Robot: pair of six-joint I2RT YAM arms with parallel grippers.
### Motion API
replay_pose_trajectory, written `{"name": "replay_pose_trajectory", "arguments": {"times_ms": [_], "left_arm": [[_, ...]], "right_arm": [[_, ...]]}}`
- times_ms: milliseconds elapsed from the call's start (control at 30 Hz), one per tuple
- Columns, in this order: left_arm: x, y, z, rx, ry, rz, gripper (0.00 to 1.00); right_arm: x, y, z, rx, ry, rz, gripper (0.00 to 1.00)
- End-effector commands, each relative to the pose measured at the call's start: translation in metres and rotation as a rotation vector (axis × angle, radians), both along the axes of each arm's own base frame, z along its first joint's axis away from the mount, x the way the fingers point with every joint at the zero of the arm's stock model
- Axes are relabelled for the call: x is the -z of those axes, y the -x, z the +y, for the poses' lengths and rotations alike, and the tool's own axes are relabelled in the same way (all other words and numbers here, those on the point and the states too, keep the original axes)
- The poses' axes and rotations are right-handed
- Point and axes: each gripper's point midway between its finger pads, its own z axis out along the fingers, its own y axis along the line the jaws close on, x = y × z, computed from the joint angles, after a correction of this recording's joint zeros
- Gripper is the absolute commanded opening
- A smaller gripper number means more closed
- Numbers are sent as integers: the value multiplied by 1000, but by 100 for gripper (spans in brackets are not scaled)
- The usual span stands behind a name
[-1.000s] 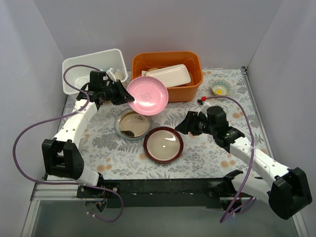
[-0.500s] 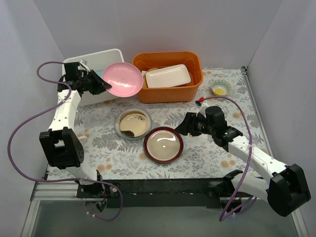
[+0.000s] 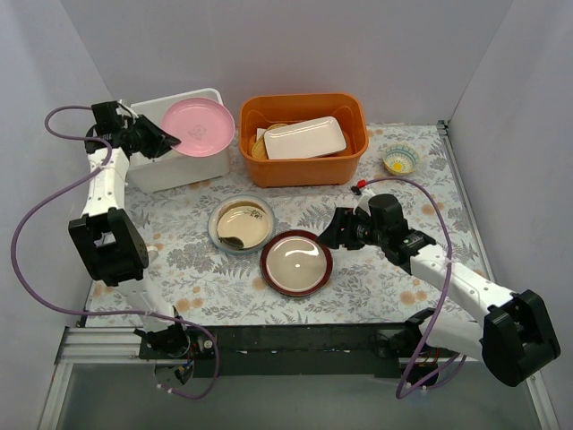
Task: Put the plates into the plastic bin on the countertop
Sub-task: Place the plate in the plastic bin.
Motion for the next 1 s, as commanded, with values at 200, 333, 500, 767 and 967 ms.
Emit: {"name": "replay_pose_trajectory", "arguments": {"times_ms": [200,333,500,767,967], "left_arm": [[-8,-42,29,-44,44,-62,0],[9,-54,38,-60,48,-34,0],[25,-61,49,-88,51,-4,0],[52,-70,75,-131,62,40,6],[59,-72,84,-151,63,51,20]], "right_arm": [[10,-2,2,-28,26,-7,71],[14,-4,2,-34,45,-5,71],[26,-3,3,-37,57,29,70],[32,-5,6,-47,56,36,70],[37,-5,6,-52,63,46,70]]}}
